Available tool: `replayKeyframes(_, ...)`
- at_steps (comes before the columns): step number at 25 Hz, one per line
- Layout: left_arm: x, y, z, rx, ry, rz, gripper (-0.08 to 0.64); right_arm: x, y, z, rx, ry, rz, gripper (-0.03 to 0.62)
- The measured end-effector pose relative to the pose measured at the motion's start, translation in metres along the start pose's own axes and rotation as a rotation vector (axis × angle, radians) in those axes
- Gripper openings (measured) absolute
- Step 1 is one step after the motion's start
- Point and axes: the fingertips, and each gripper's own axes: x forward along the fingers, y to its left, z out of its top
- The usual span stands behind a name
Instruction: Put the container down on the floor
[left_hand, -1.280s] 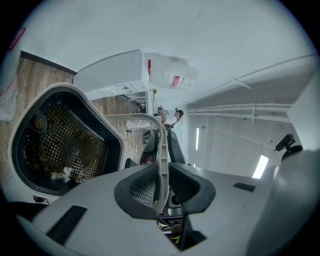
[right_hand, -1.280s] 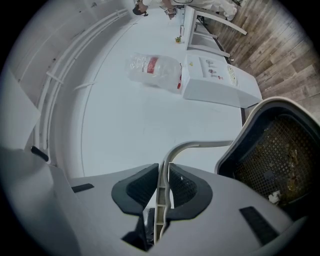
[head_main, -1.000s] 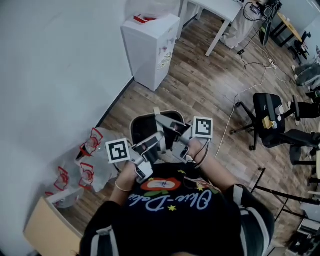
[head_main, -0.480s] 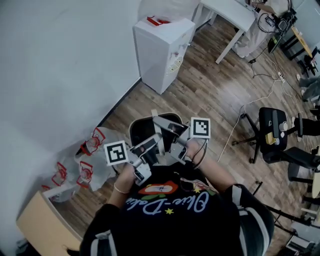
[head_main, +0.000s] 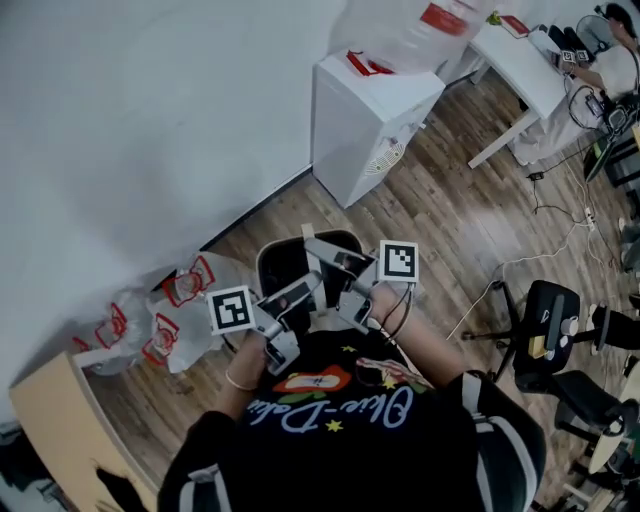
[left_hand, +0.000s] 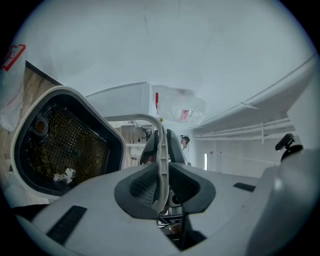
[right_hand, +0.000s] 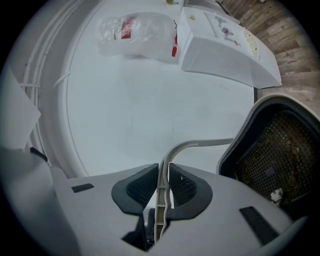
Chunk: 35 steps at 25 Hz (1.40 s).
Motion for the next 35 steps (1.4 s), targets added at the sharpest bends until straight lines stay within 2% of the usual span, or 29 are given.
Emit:
replayKeyframes(4, 0.019, 0.001, 0.032, -0.004, -0.078, 0.01, 0.063, 0.023, -0.002, 0.029, 0.014, 0.082, 0.012, 0.057)
replayKeyframes(9, 0.026, -0.004, 0.046, -0.009, -0.168, 0.023, 0.063, 0.034, 0.004, 0.04, 0.004, 0.173, 0.018, 0.057)
replayKeyframes(17, 0.063, 0.002, 0.077, -0.015, -0.252, 0.031, 0.062, 0.045, -0.004, 0.084, 0.012, 0.261, 0.016, 0.057)
replayKeyframes(26, 0.085, 0.011, 0.088, -0.039, -0.332, 0.046, 0.062, 0.046, -0.016, 0.103, 0.041, 0.347, 0.002, 0.057)
replayKeyframes(35, 0.087, 0.033, 0.083, -0.062, -0.366, 0.061, 0.061, 0.043, -0.036, 0.099, 0.045, 0.397, -0.029, 0.057)
